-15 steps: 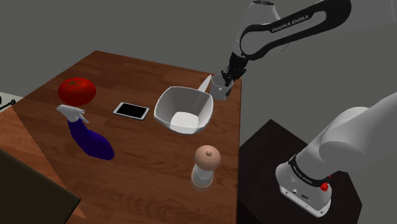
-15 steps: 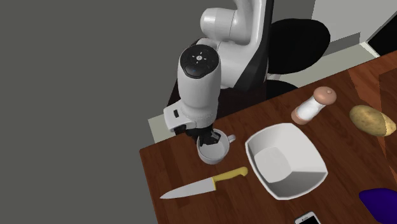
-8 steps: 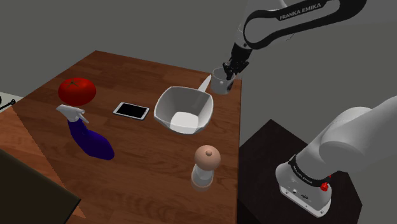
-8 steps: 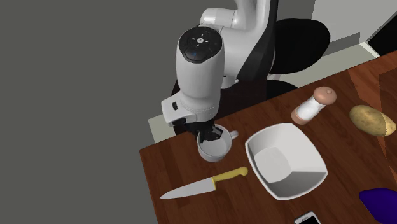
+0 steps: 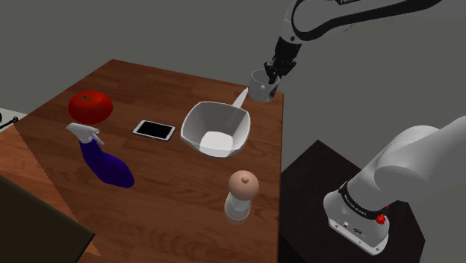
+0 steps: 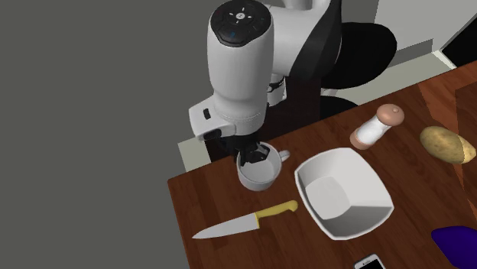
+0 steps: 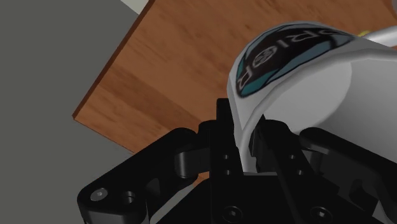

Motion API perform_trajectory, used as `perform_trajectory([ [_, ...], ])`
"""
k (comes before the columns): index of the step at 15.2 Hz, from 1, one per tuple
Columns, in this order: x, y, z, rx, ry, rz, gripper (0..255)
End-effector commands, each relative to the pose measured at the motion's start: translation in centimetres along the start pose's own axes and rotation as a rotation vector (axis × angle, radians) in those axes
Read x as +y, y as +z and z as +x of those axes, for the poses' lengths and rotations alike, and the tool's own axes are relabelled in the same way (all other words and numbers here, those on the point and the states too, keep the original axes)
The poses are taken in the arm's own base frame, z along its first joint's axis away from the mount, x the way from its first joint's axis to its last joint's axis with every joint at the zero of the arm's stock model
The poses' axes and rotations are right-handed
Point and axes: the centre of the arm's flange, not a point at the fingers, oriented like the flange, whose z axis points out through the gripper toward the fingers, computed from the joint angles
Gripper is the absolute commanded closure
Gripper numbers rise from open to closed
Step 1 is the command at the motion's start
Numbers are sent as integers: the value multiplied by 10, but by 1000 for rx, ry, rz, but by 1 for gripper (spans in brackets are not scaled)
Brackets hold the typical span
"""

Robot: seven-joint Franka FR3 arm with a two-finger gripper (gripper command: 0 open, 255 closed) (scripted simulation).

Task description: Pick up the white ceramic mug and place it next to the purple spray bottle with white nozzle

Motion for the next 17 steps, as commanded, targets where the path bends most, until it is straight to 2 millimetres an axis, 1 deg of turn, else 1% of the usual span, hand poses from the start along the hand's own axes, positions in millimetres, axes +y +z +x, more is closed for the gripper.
perform_trajectory([
  [1,-1,-10,1,0,0,0,255],
  [17,-6,-94,9,0,0,0,255],
])
